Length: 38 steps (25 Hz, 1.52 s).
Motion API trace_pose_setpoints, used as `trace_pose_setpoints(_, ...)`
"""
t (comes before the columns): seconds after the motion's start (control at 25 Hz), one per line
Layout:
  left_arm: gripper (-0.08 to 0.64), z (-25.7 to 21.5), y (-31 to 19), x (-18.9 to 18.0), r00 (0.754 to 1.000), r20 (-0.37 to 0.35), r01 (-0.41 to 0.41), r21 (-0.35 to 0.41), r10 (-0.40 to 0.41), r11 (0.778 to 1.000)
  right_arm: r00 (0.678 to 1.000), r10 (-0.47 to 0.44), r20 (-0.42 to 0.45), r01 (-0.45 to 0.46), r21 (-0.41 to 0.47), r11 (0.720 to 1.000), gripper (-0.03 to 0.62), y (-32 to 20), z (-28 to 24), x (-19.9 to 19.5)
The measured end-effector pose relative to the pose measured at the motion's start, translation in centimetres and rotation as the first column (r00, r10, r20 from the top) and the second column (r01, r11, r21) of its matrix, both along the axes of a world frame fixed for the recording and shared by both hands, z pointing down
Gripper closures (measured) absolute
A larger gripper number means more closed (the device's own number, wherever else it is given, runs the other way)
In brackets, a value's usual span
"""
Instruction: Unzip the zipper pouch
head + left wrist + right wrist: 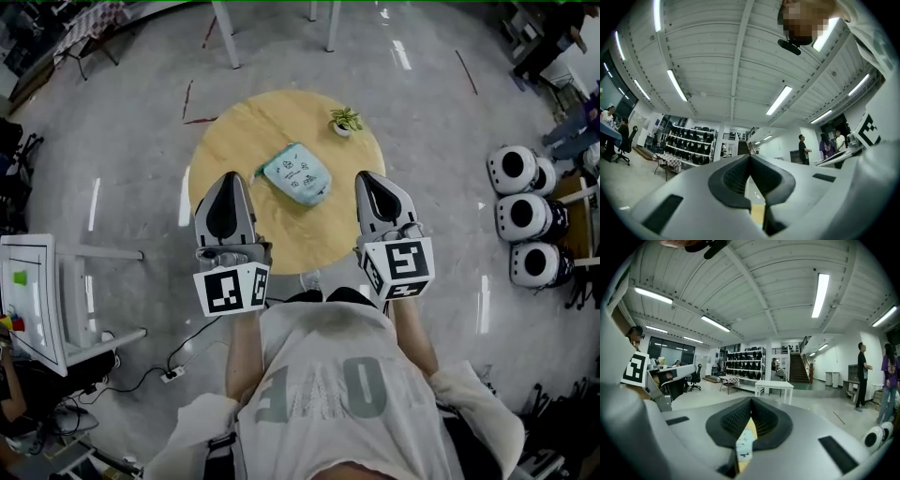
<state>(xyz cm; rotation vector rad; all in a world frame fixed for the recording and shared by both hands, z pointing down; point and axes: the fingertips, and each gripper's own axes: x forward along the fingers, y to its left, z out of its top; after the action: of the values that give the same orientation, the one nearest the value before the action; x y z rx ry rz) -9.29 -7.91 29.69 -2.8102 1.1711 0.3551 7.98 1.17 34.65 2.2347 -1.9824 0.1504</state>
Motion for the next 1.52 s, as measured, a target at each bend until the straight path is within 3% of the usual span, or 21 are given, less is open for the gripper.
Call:
trace_pose_setpoints(0.32,0.534,0.9,-4.6,1.9,0.999,0.035,0.025,-0.015,-0.024,1.000,0.998,-0.053,0.023,0.054,-0.044,0.998,0.563,-6.3,1.4,1.5)
trace_pose_setpoints(0.72,0.534,3.0,-7.1,4.0,0.991,0.078,0.117,-0.052,-0.113,0.992,0.986,-0.159,0.053,0.163,-0.079,0.984,0.564,-11.1,3.5,3.9)
trace_pose_setpoints(1.0,0.534,2.7,-8.5,5.4,0.983,0.080,0.173,-0.056,-0.168,0.983,0.968,-0.239,0.081,0.246,-0.087,0.965,0.563,-13.8,4.3,4.8)
trace_pose_setpoints(1.16,0.534,3.3,-8.7,6.0,0.980,0.087,0.187,-0.066,-0.181,0.980,0.940,-0.307,0.150,0.322,-0.084,0.943,0.561,-15.4,5.3,4.6)
trace_pose_setpoints(1.2,0.534,3.6,-8.7,6.0,0.979,0.088,0.191,-0.068,-0.184,0.979,0.926,-0.331,0.180,0.350,-0.090,0.932,0.544,-15.9,5.8,4.3)
trace_pose_setpoints(1.28,0.534,3.9,-8.8,5.9,0.977,0.089,0.201,-0.072,-0.194,0.977,0.898,-0.368,0.242,0.402,-0.110,0.909,0.418,-17.0,7.0,3.7)
trace_pose_setpoints(1.44,0.533,4.6,-8.9,5.3,0.971,0.098,0.226,-0.083,-0.217,0.971,0.845,-0.381,0.376,0.472,-0.188,0.861,0.338,-19.2,11.3,3.0)
trace_pose_setpoints(1.52,0.534,5.1,-9.2,5.0,0.967,0.108,0.242,-0.093,-0.232,0.966,0.822,-0.356,0.444,0.493,-0.241,0.836,0.329,-20.4,14.2,2.9)
